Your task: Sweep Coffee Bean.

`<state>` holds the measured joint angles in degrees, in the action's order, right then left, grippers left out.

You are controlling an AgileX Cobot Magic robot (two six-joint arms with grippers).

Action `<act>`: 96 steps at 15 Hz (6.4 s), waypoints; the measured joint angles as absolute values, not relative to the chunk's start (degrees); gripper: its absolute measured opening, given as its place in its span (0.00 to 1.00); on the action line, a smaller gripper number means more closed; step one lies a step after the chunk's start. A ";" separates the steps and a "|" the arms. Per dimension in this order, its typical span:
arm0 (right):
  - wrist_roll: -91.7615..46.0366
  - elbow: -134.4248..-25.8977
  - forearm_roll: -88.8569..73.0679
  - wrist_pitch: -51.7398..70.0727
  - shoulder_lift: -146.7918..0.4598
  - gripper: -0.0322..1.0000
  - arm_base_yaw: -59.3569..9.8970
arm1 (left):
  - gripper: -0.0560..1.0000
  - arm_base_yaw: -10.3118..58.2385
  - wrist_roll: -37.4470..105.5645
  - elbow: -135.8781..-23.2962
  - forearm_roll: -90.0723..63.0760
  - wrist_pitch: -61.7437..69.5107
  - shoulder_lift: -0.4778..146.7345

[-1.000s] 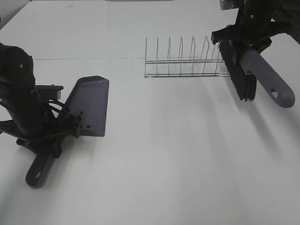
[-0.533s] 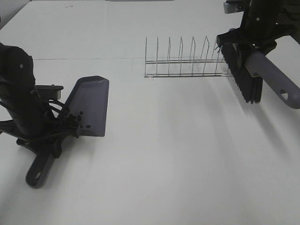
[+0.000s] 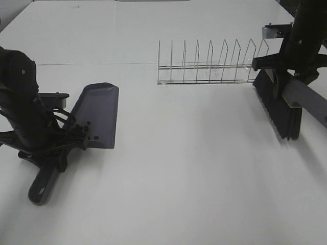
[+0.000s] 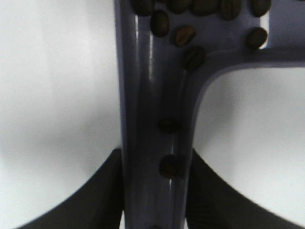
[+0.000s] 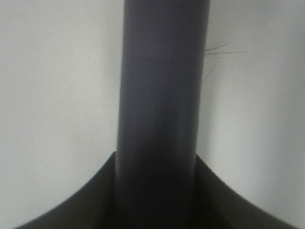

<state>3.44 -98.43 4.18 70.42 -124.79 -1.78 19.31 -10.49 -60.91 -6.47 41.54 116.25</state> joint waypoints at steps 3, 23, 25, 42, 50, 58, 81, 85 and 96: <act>3.44 -97.69 4.87 67.15 -124.79 0.29 -5.33 | 0.36 19.31 -10.49 -60.91 -6.47 41.54 116.25; 7.05 -116.08 12.20 62.22 -135.56 0.29 -7.96 | 0.36 19.31 -10.43 -60.91 -6.59 41.54 116.25; 7.10 -120.66 12.43 63.43 -138.48 0.29 -7.96 | 0.36 19.31 -10.43 -60.91 -6.59 41.54 116.25; 8.25 -124.96 12.26 64.46 -133.38 0.81 -7.96 | 0.36 19.31 -10.31 -69.16 -9.91 46.07 118.77; 8.37 -125.08 10.71 65.03 -131.38 0.81 -7.96 | 0.36 24.69 -10.31 -71.05 -10.37 45.38 120.49; 8.37 -125.08 10.66 68.93 -131.38 0.81 -7.96 | 0.68 24.69 -10.94 -71.73 -11.34 46.47 120.15; 6.47 -49.33 2.18 69.84 -57.58 0.80 -7.96 | 0.73 24.64 -14.78 -31.97 6.59 63.48 27.62; 6.13 -35.92 -0.74 66.18 -38.73 0.80 -7.96 | 0.73 24.64 -10.03 -29.11 4.30 61.65 15.99; -4.07 -29.05 -5.16 61.02 -3.67 0.80 -8.02 | 0.73 24.64 4.24 -28.82 -2.18 61.02 12.49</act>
<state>-4.07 -29.05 -5.16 61.02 -3.67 -8.02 24.64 4.24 -28.82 -2.18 61.02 12.49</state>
